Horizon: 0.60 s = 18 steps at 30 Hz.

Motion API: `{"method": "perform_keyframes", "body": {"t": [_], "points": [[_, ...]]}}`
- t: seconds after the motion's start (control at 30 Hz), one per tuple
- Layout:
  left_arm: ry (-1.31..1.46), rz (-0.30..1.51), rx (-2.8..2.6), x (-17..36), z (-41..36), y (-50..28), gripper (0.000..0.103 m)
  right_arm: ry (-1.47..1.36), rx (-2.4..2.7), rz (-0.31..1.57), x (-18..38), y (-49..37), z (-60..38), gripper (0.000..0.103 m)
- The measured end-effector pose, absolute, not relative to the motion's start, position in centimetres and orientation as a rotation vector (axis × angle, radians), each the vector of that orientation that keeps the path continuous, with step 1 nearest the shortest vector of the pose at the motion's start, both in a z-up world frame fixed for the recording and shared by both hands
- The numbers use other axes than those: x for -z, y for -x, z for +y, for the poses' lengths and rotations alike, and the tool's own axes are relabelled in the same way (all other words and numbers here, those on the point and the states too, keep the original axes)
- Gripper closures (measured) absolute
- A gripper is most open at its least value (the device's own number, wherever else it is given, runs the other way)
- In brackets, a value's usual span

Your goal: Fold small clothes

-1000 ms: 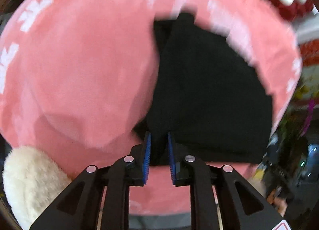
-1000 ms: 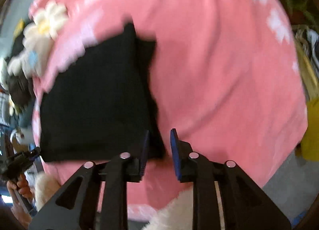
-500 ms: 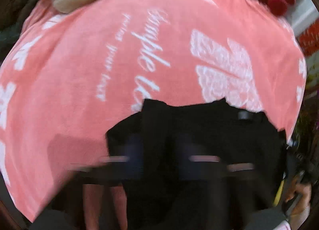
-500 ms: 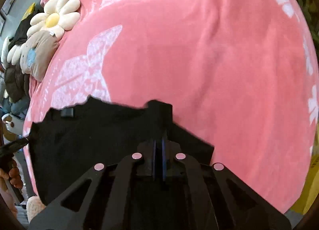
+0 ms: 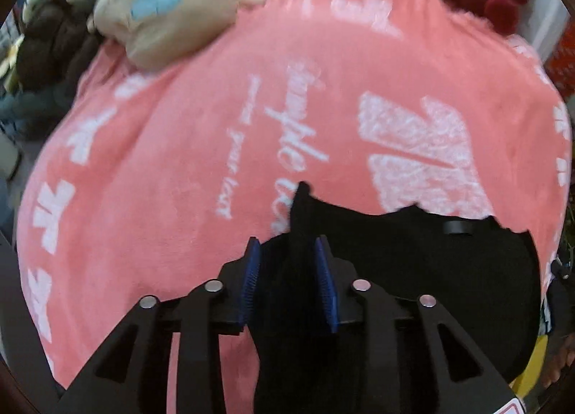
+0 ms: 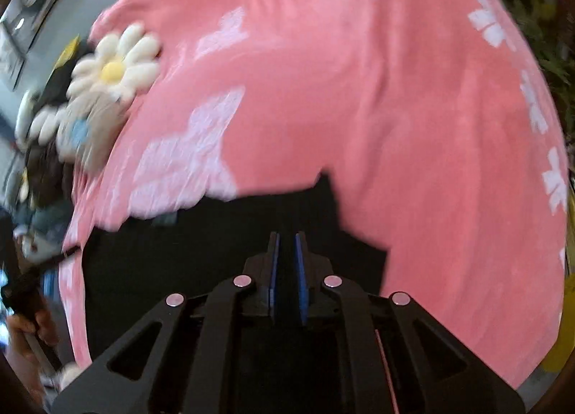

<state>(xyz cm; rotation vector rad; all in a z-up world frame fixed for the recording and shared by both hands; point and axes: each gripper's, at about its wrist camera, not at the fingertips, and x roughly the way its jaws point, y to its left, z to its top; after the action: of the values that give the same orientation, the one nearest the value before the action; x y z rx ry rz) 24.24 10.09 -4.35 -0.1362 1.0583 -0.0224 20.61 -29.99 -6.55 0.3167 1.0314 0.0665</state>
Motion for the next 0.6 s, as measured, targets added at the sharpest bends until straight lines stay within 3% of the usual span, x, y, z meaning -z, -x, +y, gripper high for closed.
{"method": "perform_keyframes", "body": {"t": [0.1,0.23,0.37,0.53,0.6], "points": [[0.049,1.083,0.071,4.6,7.5,-23.0,0.066,-0.274,-0.038,1.200,11.2,-20.8,-29.6,0.096],[0.031,1.116,0.107,4.7,5.4,-20.8,0.066,-0.290,-0.005,1.044,6.2,-17.8,-29.0,0.094],[0.010,1.138,0.123,4.5,3.9,-18.6,0.063,-0.178,0.032,1.204,10.7,-17.3,-28.6,0.092],[-0.008,1.158,0.127,4.5,3.4,-16.5,0.063,-0.241,0.036,1.082,7.8,-14.0,-29.1,0.089],[-0.008,1.166,0.116,4.7,3.5,-15.7,0.063,-0.185,0.040,1.163,10.2,-13.9,-29.0,0.083]]}}
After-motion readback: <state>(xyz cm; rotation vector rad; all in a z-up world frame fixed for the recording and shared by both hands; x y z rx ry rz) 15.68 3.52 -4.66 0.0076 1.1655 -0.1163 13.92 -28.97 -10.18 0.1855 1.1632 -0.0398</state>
